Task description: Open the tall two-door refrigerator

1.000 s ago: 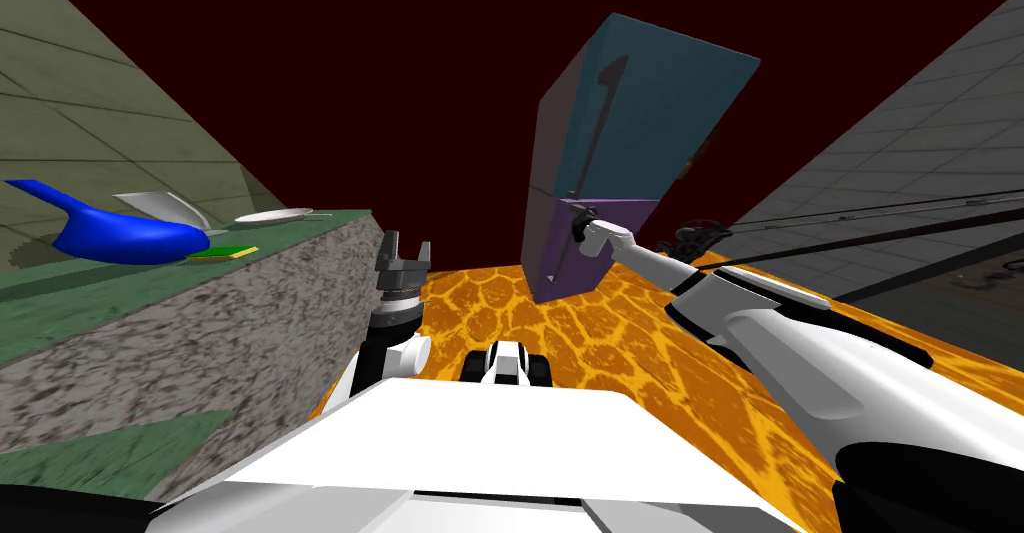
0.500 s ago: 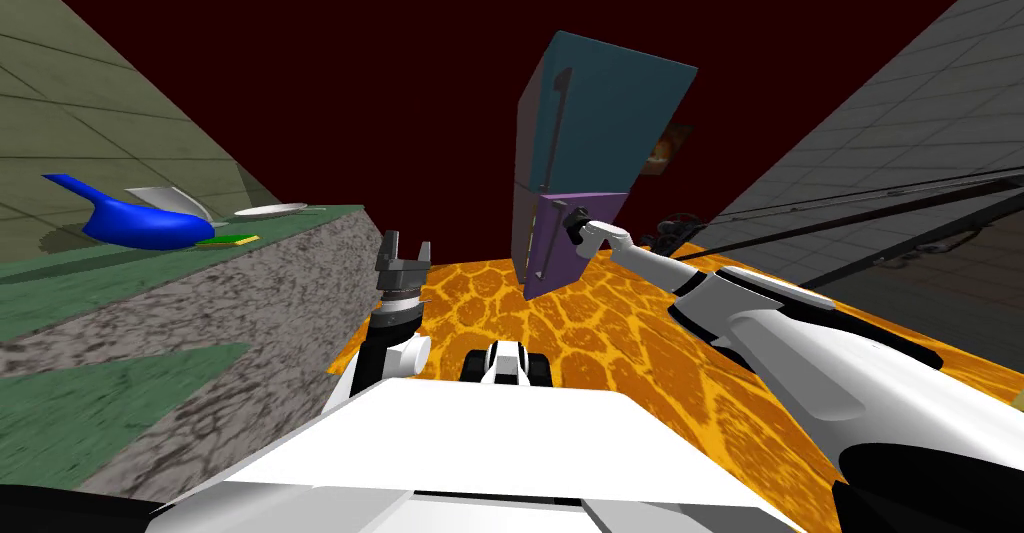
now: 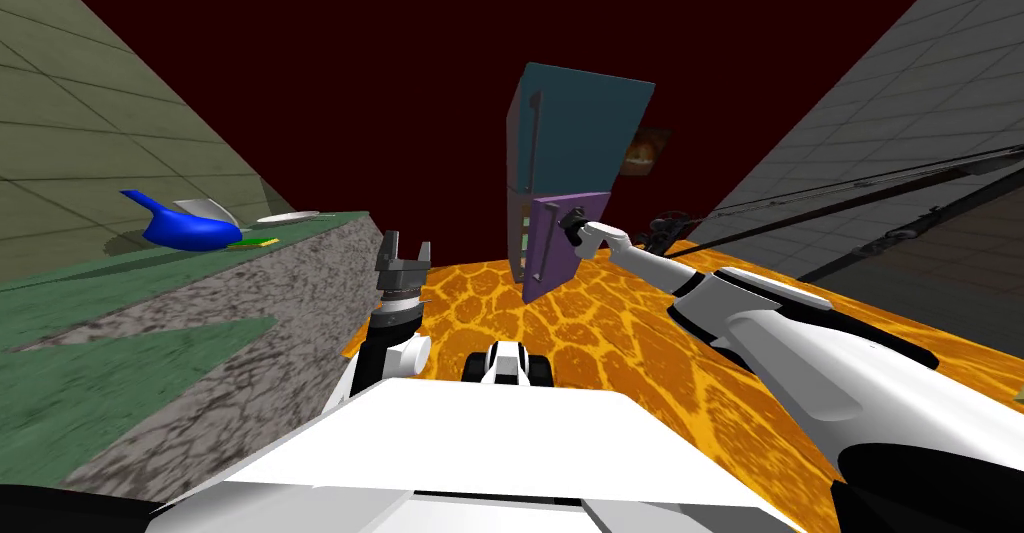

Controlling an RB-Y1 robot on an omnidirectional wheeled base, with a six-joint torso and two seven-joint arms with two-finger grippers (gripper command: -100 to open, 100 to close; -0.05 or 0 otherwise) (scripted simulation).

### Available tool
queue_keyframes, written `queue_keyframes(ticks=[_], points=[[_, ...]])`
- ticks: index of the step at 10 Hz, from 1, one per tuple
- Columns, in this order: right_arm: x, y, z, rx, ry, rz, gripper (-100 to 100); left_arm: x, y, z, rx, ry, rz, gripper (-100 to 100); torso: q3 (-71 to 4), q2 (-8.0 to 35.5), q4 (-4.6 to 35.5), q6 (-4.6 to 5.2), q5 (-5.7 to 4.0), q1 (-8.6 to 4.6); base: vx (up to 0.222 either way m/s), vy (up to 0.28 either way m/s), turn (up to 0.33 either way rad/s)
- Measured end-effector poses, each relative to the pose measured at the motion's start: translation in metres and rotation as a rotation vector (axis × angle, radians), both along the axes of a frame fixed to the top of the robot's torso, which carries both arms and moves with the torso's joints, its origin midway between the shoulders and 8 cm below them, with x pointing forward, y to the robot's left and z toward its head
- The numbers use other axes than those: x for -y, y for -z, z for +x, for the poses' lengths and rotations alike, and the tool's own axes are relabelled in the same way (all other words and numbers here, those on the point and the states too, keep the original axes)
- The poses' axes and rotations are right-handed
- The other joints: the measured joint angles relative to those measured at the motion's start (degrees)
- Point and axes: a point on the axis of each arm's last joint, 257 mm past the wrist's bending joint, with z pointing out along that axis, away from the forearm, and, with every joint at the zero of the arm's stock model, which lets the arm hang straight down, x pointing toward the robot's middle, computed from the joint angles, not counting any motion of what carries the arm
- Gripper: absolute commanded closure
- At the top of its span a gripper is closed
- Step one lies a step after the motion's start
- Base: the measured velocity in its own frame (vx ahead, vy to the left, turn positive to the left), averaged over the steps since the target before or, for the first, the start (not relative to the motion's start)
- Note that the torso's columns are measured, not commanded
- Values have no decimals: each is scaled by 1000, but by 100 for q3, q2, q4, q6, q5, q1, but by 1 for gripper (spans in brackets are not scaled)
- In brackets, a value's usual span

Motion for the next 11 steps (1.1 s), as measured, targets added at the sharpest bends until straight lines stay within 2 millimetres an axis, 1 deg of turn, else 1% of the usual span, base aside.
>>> queue_keyframes(ticks=[2,3,4,5,6,7,8,9,11], points=[[11,-2,1,3,32,4,-100,0,0,0,0,0,0,0,43,68,14,-2,-32,-89,132,184,-2],[19,-2,1,5,53,7,-100,0,0,0,0,0,0,0,38,58,8,-14,-33,-88,69,90,-16],[21,-4,1,8,59,7,-100,0,0,0,0,0,0,0,47,76,12,-6,-39,-114,16,16,11],[21,-6,1,12,58,7,100,0,0,0,0,0,0,0,61,94,17,11,-48,-129,21,4,5],[22,-13,2,22,61,6,100,0,0,0,0,0,0,0,63,95,6,13,-52,-119,-54,-194,-17],[14,-20,1,33,35,5,100,0,0,0,0,0,1,0,70,108,-2,11,-64,-157,-104,-286,46],[1,-19,0,29,3,6,100,0,0,0,0,0,1,0,64,100,11,28,-66,-169,-115,-251,20],[-9,-18,-3,27,-25,5,100,0,0,0,0,0,1,0,52,81,11,36,-59,-145,-161,-236,-24],[-29,-16,-3,24,-80,4,100,0,0,0,0,0,1,0,39,59,7,19,-45,-117,-144,-287,-19]])
